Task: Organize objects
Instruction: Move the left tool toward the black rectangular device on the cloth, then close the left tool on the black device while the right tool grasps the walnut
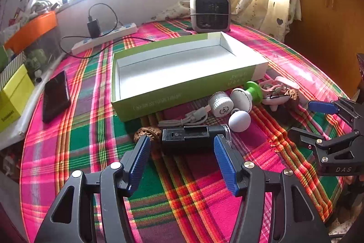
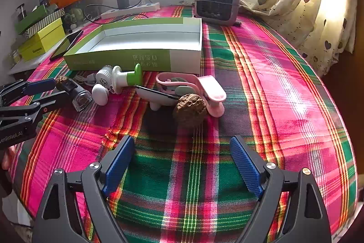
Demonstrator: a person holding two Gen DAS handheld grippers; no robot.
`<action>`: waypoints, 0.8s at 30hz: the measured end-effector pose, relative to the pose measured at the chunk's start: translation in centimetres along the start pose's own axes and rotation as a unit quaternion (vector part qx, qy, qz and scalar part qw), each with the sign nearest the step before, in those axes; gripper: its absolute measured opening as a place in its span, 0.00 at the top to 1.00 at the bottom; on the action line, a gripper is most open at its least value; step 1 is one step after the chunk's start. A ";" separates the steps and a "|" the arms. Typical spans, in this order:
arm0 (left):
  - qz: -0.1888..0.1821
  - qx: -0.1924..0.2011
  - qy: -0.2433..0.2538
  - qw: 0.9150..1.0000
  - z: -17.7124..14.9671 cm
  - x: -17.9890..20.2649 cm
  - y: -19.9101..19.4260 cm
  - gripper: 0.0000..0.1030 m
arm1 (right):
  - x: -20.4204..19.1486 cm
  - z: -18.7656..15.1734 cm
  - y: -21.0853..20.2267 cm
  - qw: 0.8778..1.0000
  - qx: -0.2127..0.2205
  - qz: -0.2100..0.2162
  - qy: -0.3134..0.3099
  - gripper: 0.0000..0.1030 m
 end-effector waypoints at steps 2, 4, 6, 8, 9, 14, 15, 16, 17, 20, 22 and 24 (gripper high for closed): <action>-0.004 0.004 0.006 1.000 0.4 0.0 0.0 0.44 | 0.1 0.1 0.0 1.000 0.000 -0.004 -0.003 0.16; -0.007 0.007 0.011 1.000 0.8 0.0 0.1 0.44 | 0.1 0.2 0.0 1.000 0.000 -0.004 -0.003 0.16; -0.012 0.008 0.018 1.000 1.2 0.0 0.1 0.44 | 0.2 0.3 0.0 1.000 -0.001 -0.004 -0.004 0.16; -0.017 0.008 0.030 0.999 1.5 0.3 0.4 0.44 | 0.2 0.4 0.0 1.000 -0.001 -0.004 -0.006 0.16; -0.017 0.009 0.038 0.999 1.8 0.4 0.4 0.44 | 0.2 0.4 0.1 1.000 -0.002 -0.004 -0.006 0.16; -0.055 -0.002 0.043 0.998 2.1 0.4 0.6 0.44 | 0.3 0.6 0.1 1.000 -0.003 -0.004 -0.006 0.16; -0.056 -0.004 0.047 0.997 2.0 0.5 0.6 0.44 | 0.2 0.6 0.2 1.000 -0.003 -0.005 -0.006 0.16; -0.055 -0.006 0.055 0.997 1.9 0.6 0.6 0.44 | 0.2 0.7 0.2 1.000 -0.003 -0.005 -0.006 0.16; -0.054 -0.008 0.062 0.997 1.8 0.8 0.7 0.44 | 0.2 0.8 0.2 1.000 -0.002 -0.005 -0.006 0.16; -0.067 -0.014 0.076 0.995 1.5 1.3 0.7 0.44 | 0.2 0.9 0.2 1.000 -0.001 -0.004 -0.006 0.16; -0.064 -0.013 0.079 0.995 1.5 1.2 0.7 0.44 | 0.1 1.0 0.2 1.000 -0.003 -0.004 -0.006 0.16; -0.066 -0.013 0.078 0.995 1.5 1.3 0.8 0.44 | 0.1 0.9 0.3 1.000 -0.004 -0.003 -0.006 0.16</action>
Point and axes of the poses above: each gripper's, at about its wrist camera, not at the fingertips, and y roughly the way its jaws point, x to its right, z to its top, the point moved 7 cm from there along y, roughly the way its jaws point, and after that the axes turned 15 degrees about -x, right-handed, at the moved point
